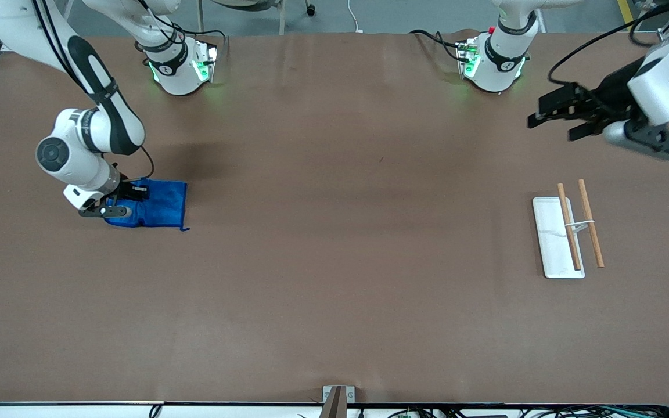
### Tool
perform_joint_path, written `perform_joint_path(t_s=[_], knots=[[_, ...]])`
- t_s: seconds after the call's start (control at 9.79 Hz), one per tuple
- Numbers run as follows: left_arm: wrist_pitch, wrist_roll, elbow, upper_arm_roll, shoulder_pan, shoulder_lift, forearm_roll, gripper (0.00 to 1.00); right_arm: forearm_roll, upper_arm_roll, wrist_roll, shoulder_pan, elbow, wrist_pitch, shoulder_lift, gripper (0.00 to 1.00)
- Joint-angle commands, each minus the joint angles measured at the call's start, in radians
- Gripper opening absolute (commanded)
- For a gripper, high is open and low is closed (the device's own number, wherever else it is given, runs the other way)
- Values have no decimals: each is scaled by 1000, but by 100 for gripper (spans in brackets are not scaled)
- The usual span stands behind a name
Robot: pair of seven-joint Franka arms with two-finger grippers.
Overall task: Right arm passes towel to left arm to hang
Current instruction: 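Grasp and lift the towel with the right gripper while the left gripper approaches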
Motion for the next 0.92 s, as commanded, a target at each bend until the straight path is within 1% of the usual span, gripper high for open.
perform_joint_path(t_s=[0.0, 0.1, 0.2, 0.31, 0.41, 0.51, 0.61, 0.72, 0.82], knots=[[34, 18, -32, -17, -19, 53, -96, 100, -3, 14, 33, 22, 139, -282, -113, 0], [34, 18, -58, -17, -24, 59, -178, 100, 5, 40, 30, 22, 242, -407, -124, 0], [36, 20, -78, -29, -27, 67, -232, 100, 26, 86, 33, 26, 325, -467, -124, 0], [36, 20, -81, -38, -34, 86, -300, 100, 104, 132, 33, 23, 396, -515, -124, 0], [39, 18, -108, -46, -48, 96, -372, 100, 191, 140, 33, 24, 409, -518, -124, 0], [45, 15, -136, -52, -51, 97, -455, 100, 329, 167, 31, 27, 412, -515, -124, 0], [66, 21, -188, -58, -48, 97, -509, 100, 429, 216, 31, 29, 412, -489, -124, 0], [72, 84, -216, -58, -47, 100, -549, 100, 515, 271, 33, 33, 409, -430, -121, 0], [78, 174, -251, -58, -44, 122, -614, 100, 636, 340, 64, 47, 409, -359, -116, 0]])
